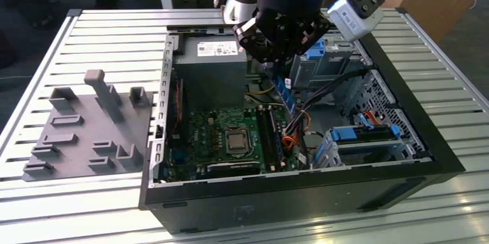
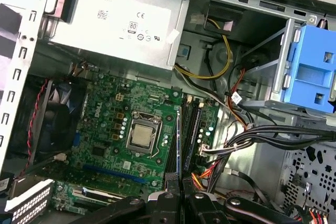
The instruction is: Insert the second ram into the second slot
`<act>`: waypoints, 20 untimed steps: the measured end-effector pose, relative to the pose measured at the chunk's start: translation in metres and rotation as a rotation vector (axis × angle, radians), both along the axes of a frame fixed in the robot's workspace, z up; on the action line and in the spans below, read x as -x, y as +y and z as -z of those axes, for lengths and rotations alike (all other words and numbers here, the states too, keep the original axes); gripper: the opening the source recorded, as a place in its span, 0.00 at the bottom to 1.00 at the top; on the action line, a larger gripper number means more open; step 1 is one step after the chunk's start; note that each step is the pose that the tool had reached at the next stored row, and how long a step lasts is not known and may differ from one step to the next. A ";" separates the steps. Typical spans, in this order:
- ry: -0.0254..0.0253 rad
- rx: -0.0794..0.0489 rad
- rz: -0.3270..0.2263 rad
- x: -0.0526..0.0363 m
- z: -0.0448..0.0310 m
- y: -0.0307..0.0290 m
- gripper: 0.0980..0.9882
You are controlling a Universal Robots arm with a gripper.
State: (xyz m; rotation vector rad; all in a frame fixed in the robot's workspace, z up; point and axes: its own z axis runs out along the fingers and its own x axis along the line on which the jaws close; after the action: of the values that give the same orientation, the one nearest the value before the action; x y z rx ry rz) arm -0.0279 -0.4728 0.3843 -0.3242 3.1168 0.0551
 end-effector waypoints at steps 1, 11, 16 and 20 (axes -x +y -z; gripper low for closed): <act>0.0000 0.000 0.006 0.0000 0.0001 0.0000 0.04; 0.0000 0.000 0.067 0.0000 0.0005 0.0000 0.04; -0.0001 0.000 0.086 0.0000 0.0006 0.0000 0.04; -0.0001 0.000 0.090 0.0000 0.0007 0.0000 0.04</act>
State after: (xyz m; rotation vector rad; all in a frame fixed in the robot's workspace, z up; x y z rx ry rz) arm -0.0279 -0.4728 0.3836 -0.1828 3.1267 0.0541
